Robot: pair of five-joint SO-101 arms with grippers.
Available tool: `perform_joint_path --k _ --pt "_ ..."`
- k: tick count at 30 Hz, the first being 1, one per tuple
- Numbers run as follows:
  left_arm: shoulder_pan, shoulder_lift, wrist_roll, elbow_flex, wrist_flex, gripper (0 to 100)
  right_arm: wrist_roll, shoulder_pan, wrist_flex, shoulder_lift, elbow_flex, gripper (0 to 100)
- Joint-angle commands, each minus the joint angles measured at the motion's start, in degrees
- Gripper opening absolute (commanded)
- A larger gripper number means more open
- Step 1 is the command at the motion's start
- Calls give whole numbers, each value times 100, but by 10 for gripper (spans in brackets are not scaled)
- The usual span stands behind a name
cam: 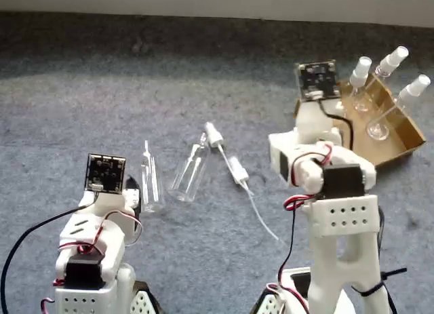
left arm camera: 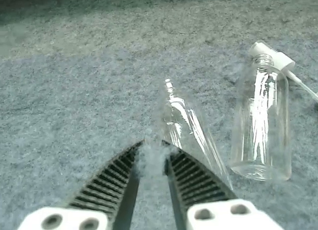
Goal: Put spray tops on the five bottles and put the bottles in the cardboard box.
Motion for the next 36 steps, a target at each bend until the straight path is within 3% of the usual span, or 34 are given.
perform_joint_path --k 1,10,18,28,36 --pt "-233 -48 -18 -356 132 7 -484 -620 -22 400 -154 350" --pt "-259 -48 -35 -303 132 7 -1495 -1402 743 2642 -2281 350" --pt "-259 -48 -35 -295 132 7 -2901 -2009 1270 4734 -4268 350" --pt "-251 -48 -44 13 -105 9 -3596 -2281 1332 6721 -5886 352" --pt "-251 -48 -44 22 -114 8 -3604 -2501 1349 7899 -7108 352"
